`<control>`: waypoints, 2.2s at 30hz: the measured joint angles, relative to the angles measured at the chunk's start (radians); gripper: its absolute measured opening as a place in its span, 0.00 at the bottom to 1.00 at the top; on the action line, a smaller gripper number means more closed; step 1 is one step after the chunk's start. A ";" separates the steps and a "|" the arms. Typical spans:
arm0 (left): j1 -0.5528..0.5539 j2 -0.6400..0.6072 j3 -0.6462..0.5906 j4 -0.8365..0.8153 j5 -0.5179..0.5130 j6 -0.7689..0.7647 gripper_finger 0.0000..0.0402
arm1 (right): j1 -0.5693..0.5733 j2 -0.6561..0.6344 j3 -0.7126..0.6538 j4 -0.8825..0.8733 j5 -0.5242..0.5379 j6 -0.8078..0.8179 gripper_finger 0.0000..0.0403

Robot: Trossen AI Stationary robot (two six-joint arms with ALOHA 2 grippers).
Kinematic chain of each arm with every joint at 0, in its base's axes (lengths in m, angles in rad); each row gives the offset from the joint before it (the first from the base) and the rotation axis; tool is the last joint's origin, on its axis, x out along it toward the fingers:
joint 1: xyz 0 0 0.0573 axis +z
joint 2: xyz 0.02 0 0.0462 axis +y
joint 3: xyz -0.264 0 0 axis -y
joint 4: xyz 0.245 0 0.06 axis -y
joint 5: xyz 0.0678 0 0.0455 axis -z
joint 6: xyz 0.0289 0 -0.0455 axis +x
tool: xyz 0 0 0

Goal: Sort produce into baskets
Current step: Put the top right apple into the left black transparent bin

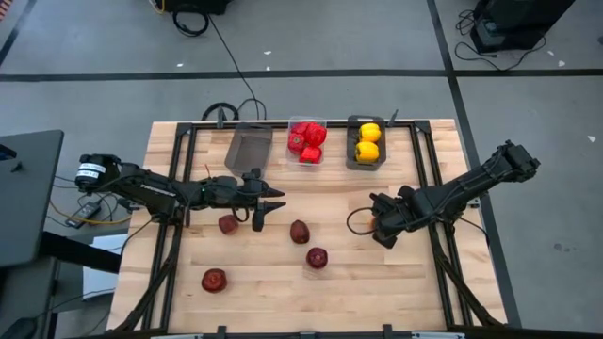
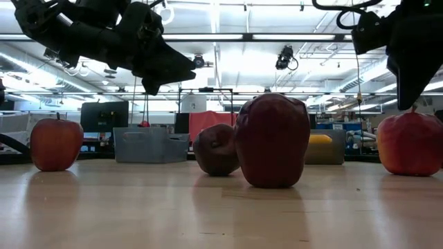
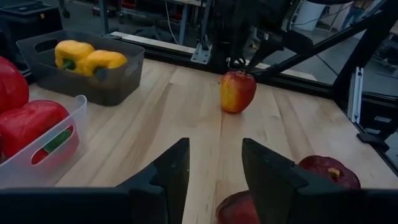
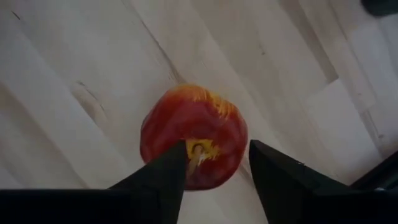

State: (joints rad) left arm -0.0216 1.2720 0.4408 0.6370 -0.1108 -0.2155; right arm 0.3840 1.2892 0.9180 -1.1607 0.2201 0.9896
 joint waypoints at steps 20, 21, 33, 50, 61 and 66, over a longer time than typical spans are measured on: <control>0.000 0.000 0.000 -0.022 0.000 0.028 0.38 | -0.002 0.000 0.000 -0.014 0.054 -0.069 0.01; 0.000 0.000 0.000 -0.029 0.000 0.028 0.38 | -0.002 0.000 0.000 -0.014 0.050 -0.068 0.01; 0.000 0.000 0.000 -0.037 -0.001 0.028 0.38 | -0.002 -0.031 0.000 -0.052 0.003 -0.050 0.34; 0.000 0.000 0.000 -0.041 -0.001 0.054 0.38 | -0.002 -0.032 -0.013 0.045 -0.083 -0.074 0.38; 0.000 0.000 0.000 -0.041 -0.001 0.054 0.38 | -0.002 -0.051 -0.009 0.027 -0.095 -0.179 0.37; 0.000 0.000 0.000 -0.039 -0.001 0.054 0.38 | -0.002 -0.090 0.016 0.043 -0.105 -0.204 0.43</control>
State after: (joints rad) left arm -0.0216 1.2720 0.4408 0.5980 -0.1120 -0.1616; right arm 0.3820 1.1989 0.9340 -1.1179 0.1149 0.7860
